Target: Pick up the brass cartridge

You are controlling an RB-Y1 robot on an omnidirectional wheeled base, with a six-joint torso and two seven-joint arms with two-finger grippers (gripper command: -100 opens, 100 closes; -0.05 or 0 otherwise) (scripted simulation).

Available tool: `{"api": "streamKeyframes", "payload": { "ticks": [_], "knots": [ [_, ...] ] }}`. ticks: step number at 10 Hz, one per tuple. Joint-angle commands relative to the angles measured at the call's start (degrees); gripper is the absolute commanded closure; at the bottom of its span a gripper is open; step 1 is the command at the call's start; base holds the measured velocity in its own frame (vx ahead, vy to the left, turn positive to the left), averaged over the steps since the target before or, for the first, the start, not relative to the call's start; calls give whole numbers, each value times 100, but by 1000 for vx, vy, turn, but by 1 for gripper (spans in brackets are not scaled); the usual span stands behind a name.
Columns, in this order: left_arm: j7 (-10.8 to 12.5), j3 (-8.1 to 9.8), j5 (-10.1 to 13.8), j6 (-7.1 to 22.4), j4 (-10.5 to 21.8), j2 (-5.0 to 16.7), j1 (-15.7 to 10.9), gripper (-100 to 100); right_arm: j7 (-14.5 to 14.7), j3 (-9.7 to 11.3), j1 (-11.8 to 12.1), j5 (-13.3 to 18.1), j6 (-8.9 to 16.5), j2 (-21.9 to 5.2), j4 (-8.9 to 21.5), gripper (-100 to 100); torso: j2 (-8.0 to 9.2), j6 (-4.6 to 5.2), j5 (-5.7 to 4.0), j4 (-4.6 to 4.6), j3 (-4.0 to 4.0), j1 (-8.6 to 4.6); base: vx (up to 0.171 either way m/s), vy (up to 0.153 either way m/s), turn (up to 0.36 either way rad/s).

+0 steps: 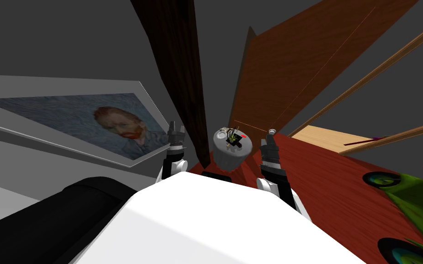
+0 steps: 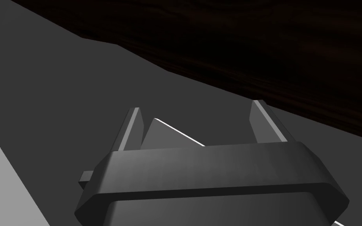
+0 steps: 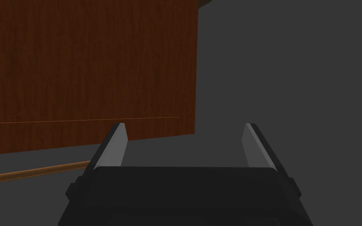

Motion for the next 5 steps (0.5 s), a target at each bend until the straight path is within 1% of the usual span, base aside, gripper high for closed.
{"api": "streamKeyframes", "payload": {
  "ticks": [1, 2, 5],
  "knots": [
    [0, 0, 0, 0, 0, 0, 0, 0, 0, 0, 0, 0, 0, 0, 0, -100, 0, 0, 0, 0, 0, 0, 0, 0, 0],
    [0, 0, 0, 0, 0, 0, 0, 0, 119, 19, -71, 203, -71, -106, 130, -100, 0, 0, 0, 0, 0, -1, -5, -8, 73],
    [0, 0, 0, 0, 0, 0, -1, 0, 394, 70, -248, 684, -236, -367, 440, -100, 5, -2, -2, 1, 3, -10, -18, -23, 128]
  ]
}}
